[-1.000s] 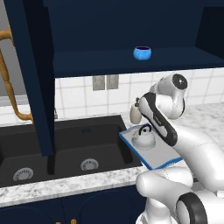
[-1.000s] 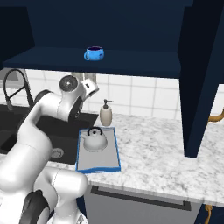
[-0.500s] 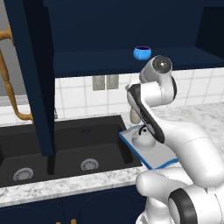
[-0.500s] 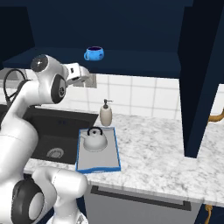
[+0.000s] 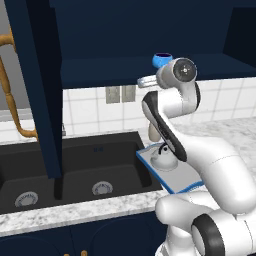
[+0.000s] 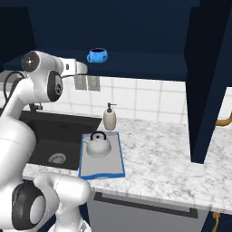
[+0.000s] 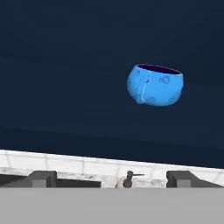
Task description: Pick the kettle from the counter and place it on the tray. Then pick the mug from the cabinet and place it on the tray. Then close the cabinet doors.
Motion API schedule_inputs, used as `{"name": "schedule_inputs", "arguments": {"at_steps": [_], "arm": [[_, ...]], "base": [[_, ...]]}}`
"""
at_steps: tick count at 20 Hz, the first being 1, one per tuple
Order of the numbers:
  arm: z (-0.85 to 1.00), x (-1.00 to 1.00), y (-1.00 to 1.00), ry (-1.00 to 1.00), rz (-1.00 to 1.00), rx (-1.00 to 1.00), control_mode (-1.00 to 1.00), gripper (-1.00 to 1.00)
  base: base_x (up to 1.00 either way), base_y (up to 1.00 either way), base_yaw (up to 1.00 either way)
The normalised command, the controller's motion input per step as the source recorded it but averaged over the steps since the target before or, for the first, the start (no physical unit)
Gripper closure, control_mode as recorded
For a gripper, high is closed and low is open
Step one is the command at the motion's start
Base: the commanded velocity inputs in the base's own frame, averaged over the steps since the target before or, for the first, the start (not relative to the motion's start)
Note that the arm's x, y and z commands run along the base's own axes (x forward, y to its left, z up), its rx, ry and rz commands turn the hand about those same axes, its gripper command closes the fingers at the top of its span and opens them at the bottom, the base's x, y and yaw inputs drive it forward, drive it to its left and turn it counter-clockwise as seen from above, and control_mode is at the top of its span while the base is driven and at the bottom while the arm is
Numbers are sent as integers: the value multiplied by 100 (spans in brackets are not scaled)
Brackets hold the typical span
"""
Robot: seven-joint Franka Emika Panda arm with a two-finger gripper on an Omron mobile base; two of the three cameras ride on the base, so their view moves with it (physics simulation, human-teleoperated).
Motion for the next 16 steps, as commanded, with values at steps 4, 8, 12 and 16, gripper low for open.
{"name": "schedule_inputs", "arguments": {"at_steps": [4,8,12,16], "arm": [[0,-6,-1,-38,4,0,-100,-100],[1,-7,0,-25,0,0,-100,-100],[16,12,0,-21,0,0,-100,-100],[7,37,2,-8,-2,0,-100,-100]], "base": [[0,0,0],[0,0,0],[0,0,0],[0,0,0]]}}
